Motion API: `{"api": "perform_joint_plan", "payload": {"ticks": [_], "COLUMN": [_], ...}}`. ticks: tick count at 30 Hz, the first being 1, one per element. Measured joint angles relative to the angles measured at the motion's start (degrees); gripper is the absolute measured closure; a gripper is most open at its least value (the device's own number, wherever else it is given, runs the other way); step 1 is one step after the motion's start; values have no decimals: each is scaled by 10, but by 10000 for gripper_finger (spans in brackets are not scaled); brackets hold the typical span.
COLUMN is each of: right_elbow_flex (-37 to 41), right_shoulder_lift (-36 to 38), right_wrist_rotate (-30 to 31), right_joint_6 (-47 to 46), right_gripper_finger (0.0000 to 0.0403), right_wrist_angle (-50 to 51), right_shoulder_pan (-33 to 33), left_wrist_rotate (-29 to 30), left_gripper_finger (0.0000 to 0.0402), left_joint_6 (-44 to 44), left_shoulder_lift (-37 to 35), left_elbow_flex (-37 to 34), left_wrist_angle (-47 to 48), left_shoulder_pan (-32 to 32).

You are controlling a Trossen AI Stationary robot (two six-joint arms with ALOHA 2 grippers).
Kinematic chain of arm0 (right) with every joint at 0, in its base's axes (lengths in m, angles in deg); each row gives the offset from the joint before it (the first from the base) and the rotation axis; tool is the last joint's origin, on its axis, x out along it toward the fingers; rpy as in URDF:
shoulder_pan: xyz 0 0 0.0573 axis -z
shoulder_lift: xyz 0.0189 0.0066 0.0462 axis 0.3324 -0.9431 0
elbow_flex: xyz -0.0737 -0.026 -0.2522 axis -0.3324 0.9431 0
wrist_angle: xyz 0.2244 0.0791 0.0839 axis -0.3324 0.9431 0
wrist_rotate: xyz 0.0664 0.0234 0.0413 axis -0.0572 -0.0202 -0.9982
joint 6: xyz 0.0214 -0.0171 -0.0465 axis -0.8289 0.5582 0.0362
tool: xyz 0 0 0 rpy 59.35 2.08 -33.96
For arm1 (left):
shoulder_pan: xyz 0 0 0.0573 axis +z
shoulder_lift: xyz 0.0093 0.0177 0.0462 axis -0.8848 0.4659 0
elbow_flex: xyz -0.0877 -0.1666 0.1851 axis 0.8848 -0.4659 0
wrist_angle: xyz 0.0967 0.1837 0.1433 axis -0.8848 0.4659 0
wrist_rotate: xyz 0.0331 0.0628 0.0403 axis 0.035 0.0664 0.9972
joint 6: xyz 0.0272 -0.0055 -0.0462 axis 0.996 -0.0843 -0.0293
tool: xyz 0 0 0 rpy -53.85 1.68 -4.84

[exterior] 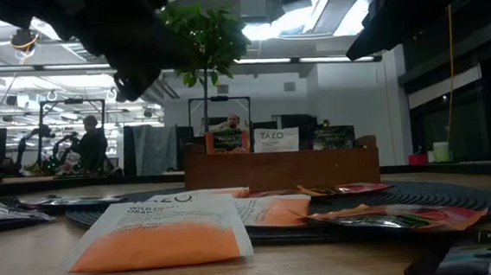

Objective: Pick & Place Tea
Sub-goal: Put the white tea bag into the middle of the wooden organizer

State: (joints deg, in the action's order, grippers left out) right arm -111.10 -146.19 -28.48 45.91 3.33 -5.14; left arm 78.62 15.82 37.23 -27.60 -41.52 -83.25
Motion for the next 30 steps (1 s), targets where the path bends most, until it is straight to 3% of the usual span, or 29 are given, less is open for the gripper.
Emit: {"api": "perform_joint_plan", "payload": {"ticks": [7, 12, 20, 30], "right_elbow_flex": [-1, -1, -1, -1], "right_shoulder_lift": [0, 0, 0, 0], "right_wrist_rotate": [-14, -15, -20, -21], "right_joint_6": [0, 0, 5, 17], "right_gripper_finger": [384, 383, 383, 383], "right_wrist_angle": [1, 2, 10, 31], "right_shoulder_pan": [0, 0, 0, 0], "left_wrist_rotate": [-36, -43, 22, 105], "left_gripper_finger": [300, 285, 296, 297], "left_joint_6": [-145, -219, -335, -478], "left_shoulder_lift": [51, 76, 83, 121], "left_elbow_flex": [32, 52, 120, 175], "left_wrist_angle": [3, 15, 167, 239], "left_shoulder_pan": [-10, -38, -100, -166]}}
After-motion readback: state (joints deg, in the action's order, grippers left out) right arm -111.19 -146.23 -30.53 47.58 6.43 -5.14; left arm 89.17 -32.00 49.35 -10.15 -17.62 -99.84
